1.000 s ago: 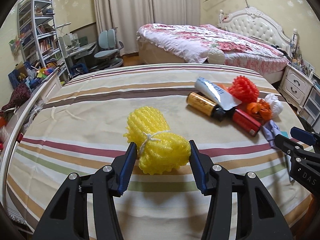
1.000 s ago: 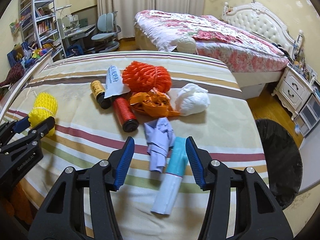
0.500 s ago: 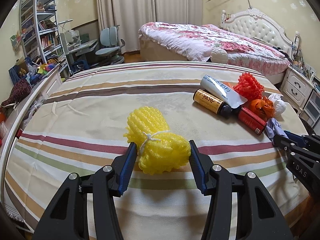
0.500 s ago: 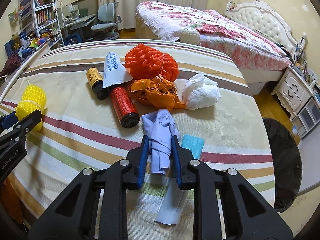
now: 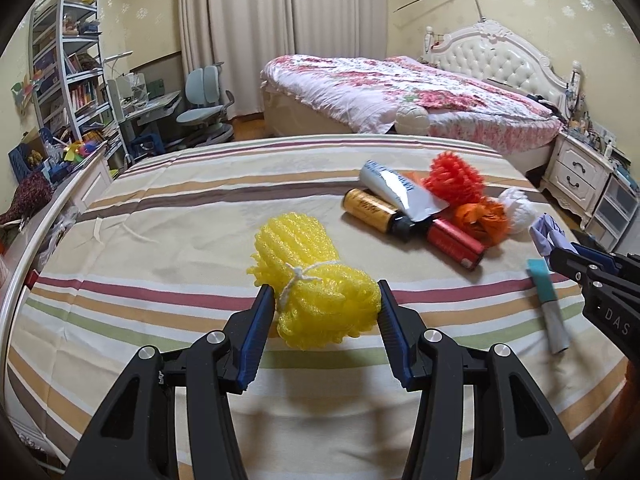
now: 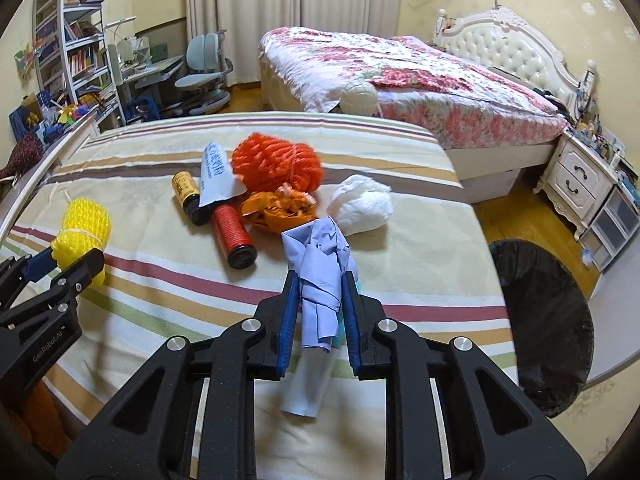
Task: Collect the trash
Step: 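Carry the yellow bundle and lavender cloth over the black bin with both tools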
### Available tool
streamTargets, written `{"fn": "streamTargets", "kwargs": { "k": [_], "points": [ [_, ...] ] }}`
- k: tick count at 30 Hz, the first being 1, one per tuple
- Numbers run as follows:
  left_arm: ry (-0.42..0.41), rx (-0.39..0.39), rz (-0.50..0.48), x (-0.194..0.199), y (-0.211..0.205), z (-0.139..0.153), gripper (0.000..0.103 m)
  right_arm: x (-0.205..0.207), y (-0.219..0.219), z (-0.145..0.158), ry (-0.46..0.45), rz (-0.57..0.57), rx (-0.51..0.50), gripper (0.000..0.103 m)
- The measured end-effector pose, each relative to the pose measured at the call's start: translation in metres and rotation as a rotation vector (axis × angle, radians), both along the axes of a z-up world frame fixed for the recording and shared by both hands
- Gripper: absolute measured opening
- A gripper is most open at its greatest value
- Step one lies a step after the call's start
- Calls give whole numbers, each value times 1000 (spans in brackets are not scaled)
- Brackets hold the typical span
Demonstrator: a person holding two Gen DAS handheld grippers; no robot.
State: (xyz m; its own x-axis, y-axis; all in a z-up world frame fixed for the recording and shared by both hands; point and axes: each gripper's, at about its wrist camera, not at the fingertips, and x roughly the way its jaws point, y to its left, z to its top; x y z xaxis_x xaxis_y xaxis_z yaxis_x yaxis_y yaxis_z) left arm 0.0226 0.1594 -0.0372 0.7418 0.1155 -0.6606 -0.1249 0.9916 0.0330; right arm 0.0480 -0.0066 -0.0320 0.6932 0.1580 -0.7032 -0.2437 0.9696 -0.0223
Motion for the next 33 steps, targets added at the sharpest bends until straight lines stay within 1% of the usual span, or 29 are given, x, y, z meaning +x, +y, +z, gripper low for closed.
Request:
{"fn": "streamTargets", "kwargs": {
  "k": [5, 11, 20, 27, 33],
  "points": [
    [-27, -9, -58, 0, -26, 9, 51, -2, -28, 12, -33, -55, 10, 21],
    [-56, -6, -149, 5, -69, 19, 51, -2, -70, 19, -62, -144, 17, 21],
    [-73, -8, -281, 18, -140, 22, 51, -1, -129, 16, -76, -266, 16, 21],
    [-74, -3, -349, 32, -188, 22, 51, 1, -171, 11, -82, -346, 9, 21],
    [-76, 9, -396, 43, -223, 22, 51, 4, -196, 8, -84, -392, 18, 21]
  ]
}}
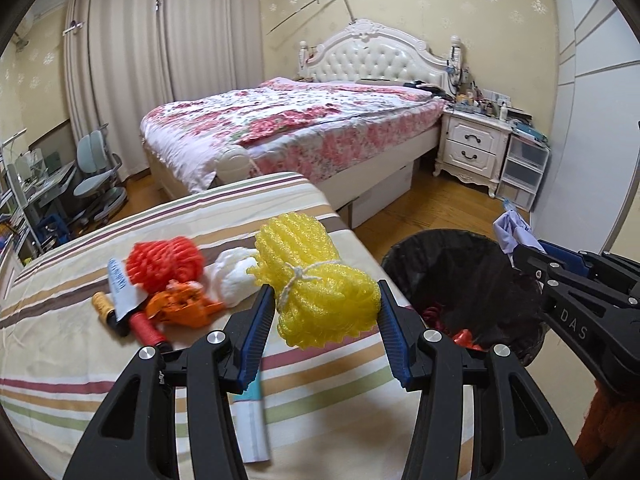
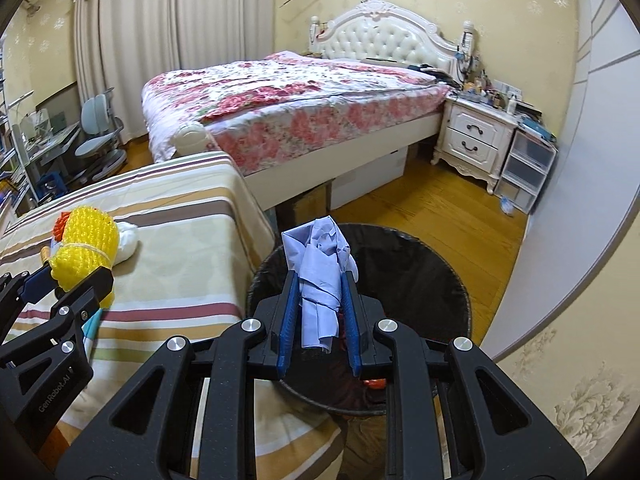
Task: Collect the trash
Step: 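Carry the yellow bundle and lavender cloth over the black bin with both tools, then open the left tool dropping the yellow bundle while the right tool drops the lavender cloth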
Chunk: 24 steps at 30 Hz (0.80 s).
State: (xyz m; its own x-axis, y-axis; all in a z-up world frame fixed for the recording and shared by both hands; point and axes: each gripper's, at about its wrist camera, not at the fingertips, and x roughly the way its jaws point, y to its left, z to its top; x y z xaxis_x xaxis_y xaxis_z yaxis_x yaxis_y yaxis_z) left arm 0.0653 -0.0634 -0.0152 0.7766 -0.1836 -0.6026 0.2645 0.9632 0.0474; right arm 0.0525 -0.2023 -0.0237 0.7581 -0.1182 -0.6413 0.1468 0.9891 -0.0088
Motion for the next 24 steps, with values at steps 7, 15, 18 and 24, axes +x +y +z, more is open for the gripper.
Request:
{"fn": "streamTargets", "kwargs": {
  "k": [7, 15, 18, 24],
  "points": [
    [-3, 10, -28, 10, -28, -2, 51, 5, -27, -5, -1, -45, 18, 21],
    [2, 25, -40, 24, -55, -5, 51, 8, -50, -9, 2, -87, 39, 21],
    [6, 36, -46, 28, -63, -8, 51, 9, -56, -12, 6, -97, 47, 21],
    [17, 55, -56, 36, -80, -14, 51, 13, -67, -19, 18, -115, 61, 21]
  ]
}}
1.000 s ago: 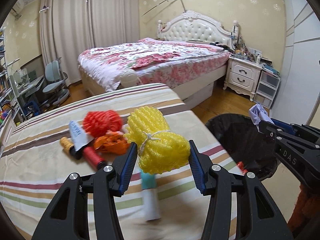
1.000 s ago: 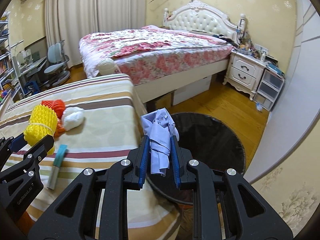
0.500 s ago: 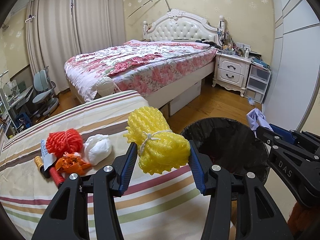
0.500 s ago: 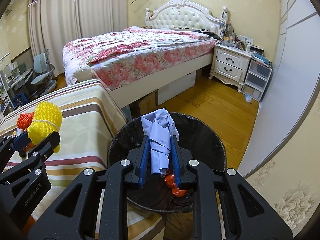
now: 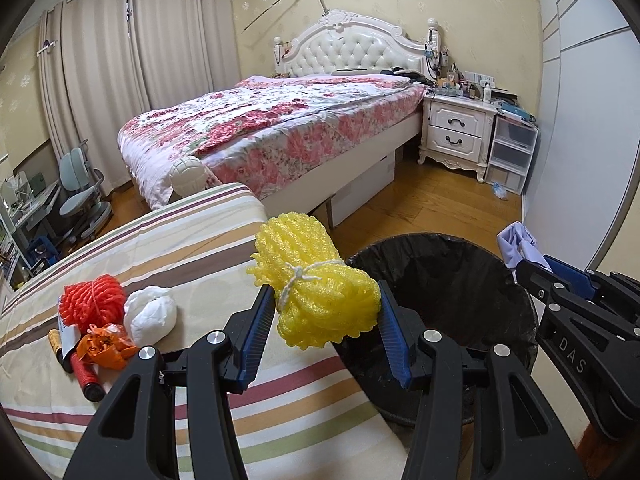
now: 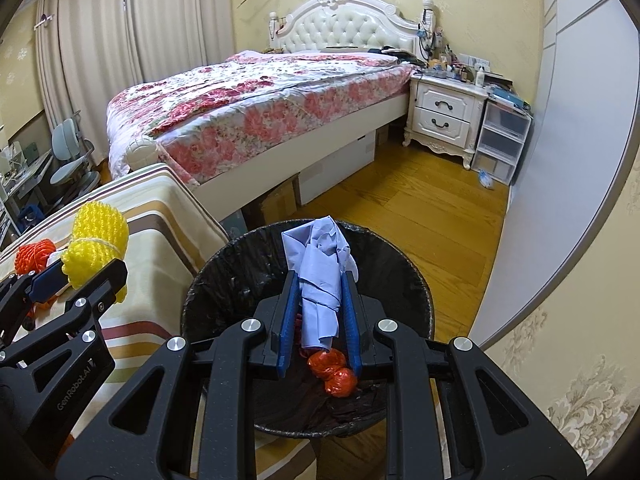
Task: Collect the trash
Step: 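Open the left tool dropping the yellow bundle while the right tool drops the lavender cloth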
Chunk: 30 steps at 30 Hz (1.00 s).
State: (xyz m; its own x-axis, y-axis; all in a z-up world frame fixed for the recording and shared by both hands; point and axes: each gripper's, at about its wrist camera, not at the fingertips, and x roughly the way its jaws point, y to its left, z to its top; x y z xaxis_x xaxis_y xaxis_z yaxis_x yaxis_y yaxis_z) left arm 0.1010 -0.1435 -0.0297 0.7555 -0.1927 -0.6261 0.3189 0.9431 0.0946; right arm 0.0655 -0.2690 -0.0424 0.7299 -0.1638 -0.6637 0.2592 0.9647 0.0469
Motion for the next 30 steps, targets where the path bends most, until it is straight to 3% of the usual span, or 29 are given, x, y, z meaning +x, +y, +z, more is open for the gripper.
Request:
{"fn": "streamTargets", "kwargs": {
  "k": [18, 25, 28, 30],
  "points": [
    [40, 38, -18, 20, -27, -14, 52, 15, -20, -19, 48, -30, 29, 21],
    [36, 33, -12, 21, -25, -15, 66, 15, -20, -19, 47, -39, 27, 24],
    [27, 35, -9, 20, -23, -14, 73, 14, -19, -19, 41, -46, 22, 35],
    [27, 30, -9, 18, -21, -12, 73, 12, -19, -18, 42, -48, 22, 35]
  ]
}}
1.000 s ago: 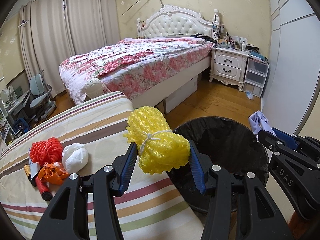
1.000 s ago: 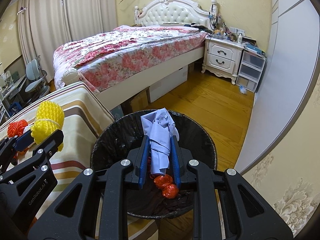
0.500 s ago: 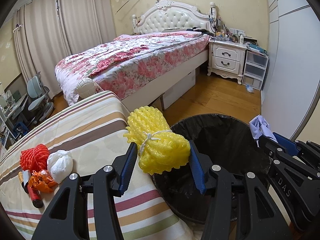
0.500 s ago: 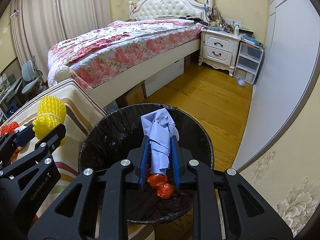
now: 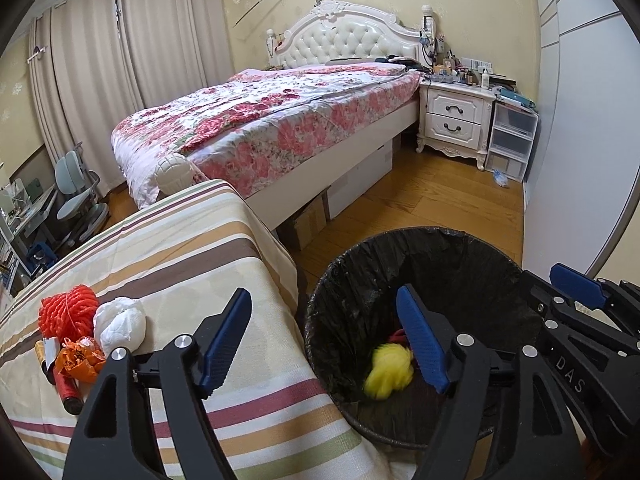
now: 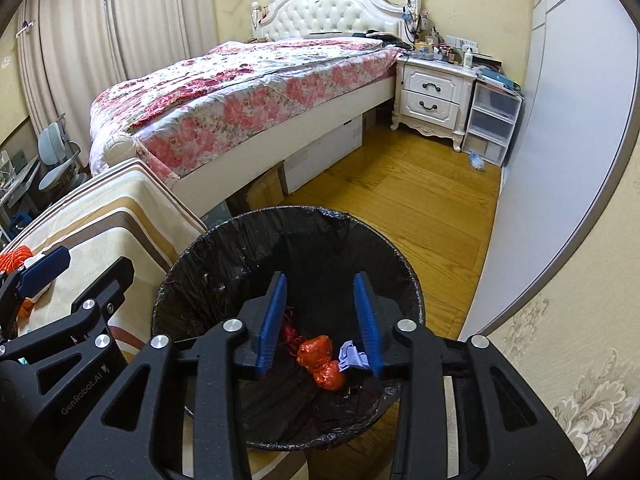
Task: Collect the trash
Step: 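Open the left tool dropping the yellow bundle while the right tool drops the lavender cloth, then lower the left tool onto the red cylinder can and close it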
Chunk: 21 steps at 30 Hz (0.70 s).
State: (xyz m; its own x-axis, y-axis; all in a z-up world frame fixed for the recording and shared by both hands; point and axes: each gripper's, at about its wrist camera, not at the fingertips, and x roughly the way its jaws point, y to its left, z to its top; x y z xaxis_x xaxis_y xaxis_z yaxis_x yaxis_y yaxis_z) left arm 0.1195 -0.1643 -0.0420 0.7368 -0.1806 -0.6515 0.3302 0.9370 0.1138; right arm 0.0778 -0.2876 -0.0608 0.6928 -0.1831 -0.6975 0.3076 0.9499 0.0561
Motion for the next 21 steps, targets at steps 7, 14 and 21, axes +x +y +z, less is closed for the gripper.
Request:
{"fn": "streamTargets", "kwargs": {
  "k": [7, 14, 21],
  "points": [
    [-10, -6, 25, -9, 18, 8, 74, -3, 5, 3, 0, 5, 1, 48],
    [-12, 3, 83, -23, 55, 11, 74, -11, 31, 4, 3, 41, 16, 53],
    [-11, 12, 173, -36, 109, 11, 74, -16, 72, 3, 14, 120, 36, 55]
  ]
}}
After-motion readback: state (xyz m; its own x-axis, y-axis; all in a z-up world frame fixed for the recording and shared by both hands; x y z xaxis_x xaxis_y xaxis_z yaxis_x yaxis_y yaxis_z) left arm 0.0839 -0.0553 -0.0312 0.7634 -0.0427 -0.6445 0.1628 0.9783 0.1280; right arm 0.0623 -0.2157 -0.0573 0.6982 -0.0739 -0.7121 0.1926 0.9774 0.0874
